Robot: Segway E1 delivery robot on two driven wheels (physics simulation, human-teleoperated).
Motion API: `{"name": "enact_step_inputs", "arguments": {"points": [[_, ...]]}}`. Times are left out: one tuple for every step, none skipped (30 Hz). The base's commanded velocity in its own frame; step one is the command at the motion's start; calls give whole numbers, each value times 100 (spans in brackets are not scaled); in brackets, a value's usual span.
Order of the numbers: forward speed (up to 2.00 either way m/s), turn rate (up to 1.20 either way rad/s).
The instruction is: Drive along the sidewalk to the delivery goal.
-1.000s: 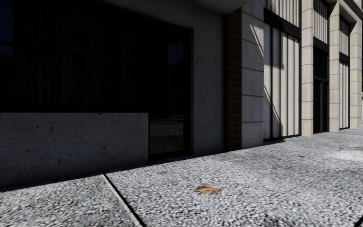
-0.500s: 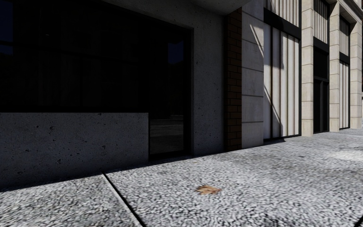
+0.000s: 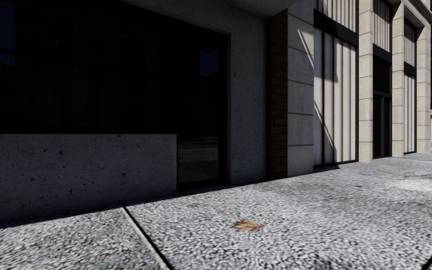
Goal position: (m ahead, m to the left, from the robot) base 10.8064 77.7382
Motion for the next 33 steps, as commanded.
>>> {"name": "enact_step_inputs", "arguments": {"points": [[0,1],[0,1],[0,1],[0,1],[0,1],[0,1],[0,1],[0,1],[0,1],[0,1],[0,1],[0,1],[0,2],[0,6],[0,10],[0,12],[0,12],[0,13],[0,14],[0,15],[0,17],[0,24],[0,27],[0,27],[0,28],[0,28],[0,28],[0,28],[0,30],[0,35],[0,36],[0,37],[0,37]]}}
